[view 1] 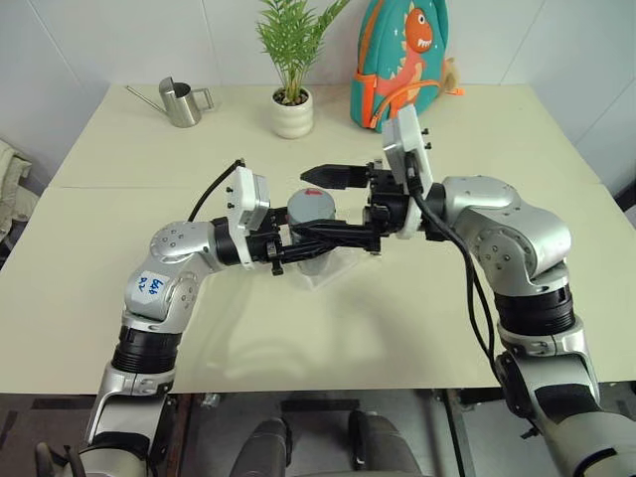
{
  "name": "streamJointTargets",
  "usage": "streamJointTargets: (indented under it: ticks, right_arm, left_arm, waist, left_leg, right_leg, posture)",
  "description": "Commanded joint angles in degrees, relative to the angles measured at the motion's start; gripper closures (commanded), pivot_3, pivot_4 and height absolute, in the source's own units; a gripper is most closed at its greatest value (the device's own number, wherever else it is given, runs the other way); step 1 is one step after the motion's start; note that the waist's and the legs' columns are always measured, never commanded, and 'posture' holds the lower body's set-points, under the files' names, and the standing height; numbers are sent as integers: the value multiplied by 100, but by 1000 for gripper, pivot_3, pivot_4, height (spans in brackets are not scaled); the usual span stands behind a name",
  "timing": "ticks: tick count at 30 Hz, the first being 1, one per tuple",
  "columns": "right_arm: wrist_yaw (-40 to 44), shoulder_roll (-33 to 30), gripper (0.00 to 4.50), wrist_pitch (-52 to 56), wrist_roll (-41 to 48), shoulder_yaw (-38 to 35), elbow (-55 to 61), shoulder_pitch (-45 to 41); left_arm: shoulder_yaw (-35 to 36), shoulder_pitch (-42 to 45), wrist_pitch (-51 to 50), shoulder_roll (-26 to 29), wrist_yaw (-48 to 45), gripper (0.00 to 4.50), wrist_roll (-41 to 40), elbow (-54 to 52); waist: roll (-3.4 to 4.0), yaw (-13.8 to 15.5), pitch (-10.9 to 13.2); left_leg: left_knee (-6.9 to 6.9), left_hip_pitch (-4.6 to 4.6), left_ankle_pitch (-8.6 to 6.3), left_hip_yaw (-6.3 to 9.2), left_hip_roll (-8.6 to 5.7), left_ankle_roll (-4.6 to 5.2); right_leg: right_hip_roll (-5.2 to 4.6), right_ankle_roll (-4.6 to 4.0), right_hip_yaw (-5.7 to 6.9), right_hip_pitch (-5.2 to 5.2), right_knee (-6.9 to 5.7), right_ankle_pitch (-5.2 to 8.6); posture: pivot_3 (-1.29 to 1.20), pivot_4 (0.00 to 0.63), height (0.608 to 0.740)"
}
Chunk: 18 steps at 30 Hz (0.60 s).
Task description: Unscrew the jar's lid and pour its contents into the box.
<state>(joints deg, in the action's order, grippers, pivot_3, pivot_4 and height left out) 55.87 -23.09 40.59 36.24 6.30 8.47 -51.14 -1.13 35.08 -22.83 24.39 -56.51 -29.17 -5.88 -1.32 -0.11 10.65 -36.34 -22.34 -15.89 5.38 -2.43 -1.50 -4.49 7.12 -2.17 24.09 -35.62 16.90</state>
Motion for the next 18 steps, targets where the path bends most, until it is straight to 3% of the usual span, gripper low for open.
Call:
streamJointTargets:
  ticks: [1,18]
  right_arm:
    - [-101,80,20,-262,-99,-135,-124,-143]
    - [246,-410,20,-387,-144,-266,-399,174]
  left_arm:
    - [-3,95,27,-18,-28,2417,-71,-66]
    - [107,130,-141,-54,71,2417,-150,-48]
  waist:
    - [0,0,0]
    - [0,-8,0]
  left_leg:
    - [0,0,0,0,0,0]
    - [1,0,0,-2,1,0]
  right_leg:
    - [0,0,0,0,0,0]
    - [3,0,-1,2,-2,0]
  posture:
    - [0,150,740]
    - [0,150,740]
